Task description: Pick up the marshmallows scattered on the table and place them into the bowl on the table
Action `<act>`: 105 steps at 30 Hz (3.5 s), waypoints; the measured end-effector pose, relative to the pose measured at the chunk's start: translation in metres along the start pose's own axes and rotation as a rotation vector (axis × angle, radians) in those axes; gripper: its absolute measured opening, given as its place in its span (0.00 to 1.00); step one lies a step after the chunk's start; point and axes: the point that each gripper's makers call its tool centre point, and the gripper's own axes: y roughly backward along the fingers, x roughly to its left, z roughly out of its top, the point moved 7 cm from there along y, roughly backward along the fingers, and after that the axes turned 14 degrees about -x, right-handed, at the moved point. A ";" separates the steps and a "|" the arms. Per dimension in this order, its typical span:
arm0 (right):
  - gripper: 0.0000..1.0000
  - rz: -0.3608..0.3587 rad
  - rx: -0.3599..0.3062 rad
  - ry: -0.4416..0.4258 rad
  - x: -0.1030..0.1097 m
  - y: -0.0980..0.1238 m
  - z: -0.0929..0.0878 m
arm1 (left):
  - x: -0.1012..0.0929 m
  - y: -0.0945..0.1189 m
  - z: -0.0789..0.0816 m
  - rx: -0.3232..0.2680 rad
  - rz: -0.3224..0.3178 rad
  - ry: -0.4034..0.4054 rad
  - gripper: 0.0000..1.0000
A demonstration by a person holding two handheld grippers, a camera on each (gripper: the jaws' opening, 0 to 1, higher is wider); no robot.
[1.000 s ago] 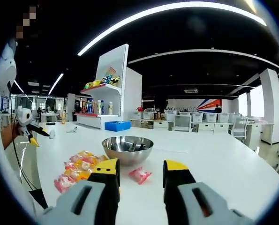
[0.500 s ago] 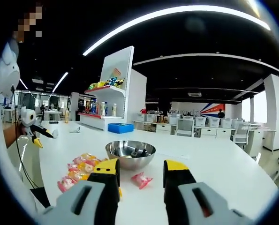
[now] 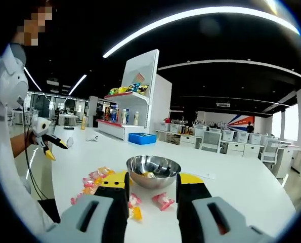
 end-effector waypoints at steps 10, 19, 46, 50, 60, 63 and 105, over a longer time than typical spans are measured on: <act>0.37 0.041 -0.001 0.010 0.012 -0.012 0.013 | 0.001 -0.003 -0.004 -0.005 -0.005 0.007 0.57; 0.37 0.053 0.022 0.021 0.011 -0.018 0.016 | 0.000 -0.008 -0.006 -0.002 -0.021 0.006 0.57; 0.37 0.133 0.081 -0.018 0.029 -0.031 0.026 | -0.001 -0.006 -0.005 -0.016 -0.017 0.007 0.57; 0.37 0.139 0.098 -0.012 0.033 -0.033 0.024 | -0.002 -0.006 -0.005 -0.023 -0.014 0.010 0.57; 0.37 0.150 0.150 -0.031 0.042 -0.039 0.019 | -0.002 -0.006 -0.008 -0.020 -0.019 0.014 0.57; 0.37 0.154 0.154 -0.034 0.044 -0.040 0.019 | 0.000 -0.004 -0.006 -0.021 -0.016 0.010 0.57; 0.40 0.212 0.562 0.106 0.016 -0.089 -0.082 | 0.000 -0.005 -0.001 -0.043 -0.016 -0.006 0.57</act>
